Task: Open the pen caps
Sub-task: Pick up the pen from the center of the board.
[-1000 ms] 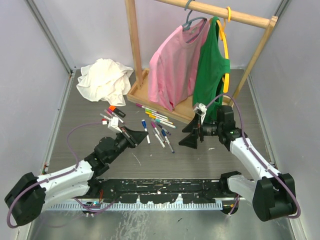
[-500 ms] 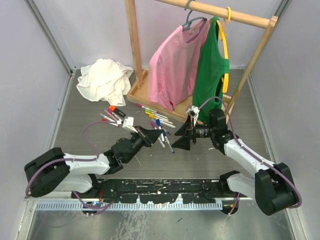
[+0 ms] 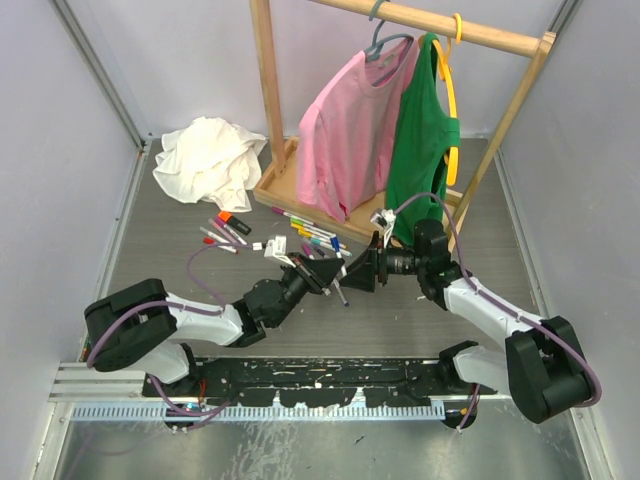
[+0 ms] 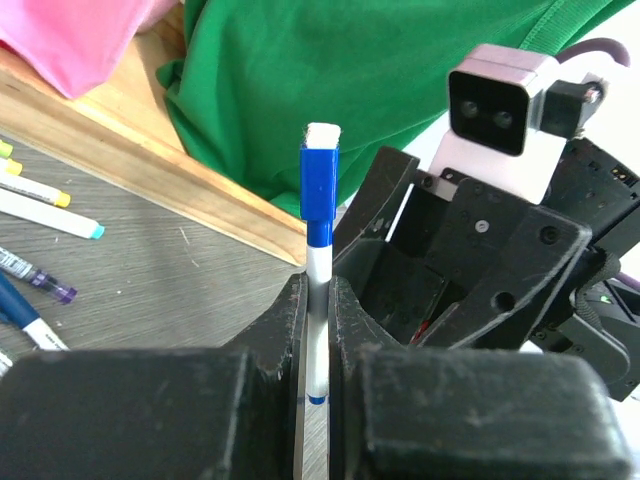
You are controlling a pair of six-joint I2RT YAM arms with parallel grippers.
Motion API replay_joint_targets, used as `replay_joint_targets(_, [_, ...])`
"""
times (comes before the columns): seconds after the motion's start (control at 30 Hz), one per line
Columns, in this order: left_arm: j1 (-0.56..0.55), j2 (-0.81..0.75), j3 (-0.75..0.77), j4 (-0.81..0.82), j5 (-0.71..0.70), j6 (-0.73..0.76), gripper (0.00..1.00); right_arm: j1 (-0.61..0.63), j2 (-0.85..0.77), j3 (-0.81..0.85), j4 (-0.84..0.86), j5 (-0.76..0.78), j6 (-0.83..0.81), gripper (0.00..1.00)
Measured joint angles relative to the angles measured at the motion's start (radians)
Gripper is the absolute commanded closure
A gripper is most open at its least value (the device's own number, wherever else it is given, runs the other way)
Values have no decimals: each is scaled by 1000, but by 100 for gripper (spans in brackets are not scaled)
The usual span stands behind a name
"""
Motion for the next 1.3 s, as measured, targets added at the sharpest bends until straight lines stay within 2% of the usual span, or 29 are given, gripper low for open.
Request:
replay_joint_targets(0.1, [-7,6,7,18,-12,3,100,8,9,0,3,4,5,50])
replay_joint_targets(0.37, [-18,23,16,32,-38,16,100,10,30,0,6,3,23,86])
replay_joint_targets(0.4, [-19,25,16,32,-41,16,98,12,30,0,6,2,24,90])
replay_joint_targets(0.47, [-22,25,16,35,-46,17,82,13,30,0,2,2,26,98])
replay_joint_targets(0.6, [-24,24,16,39,-47,21,47,13,30,10,-21,0,5,99])
replay_joint_targets(0.83, [-8,-77,-61,38,-7,77,0,13,30,35,-73,-17,-55,99])
replay_joint_targets(0.97, [48,-240,-118,-16,64,99,2,13,30,65,-146,-28,-132,99])
replay_joint_targets(1.1, [128,-431,-82,-266,128,90,2,13,30,106,-244,-48,-237,99])
replay_joint_targets(1.2, [163,-496,-22,-421,170,86,2,13,30,133,-307,-63,-301,100])
replay_joint_targets(1.3, [174,-511,8,-497,211,71,2,13,30,143,-348,-71,-344,99])
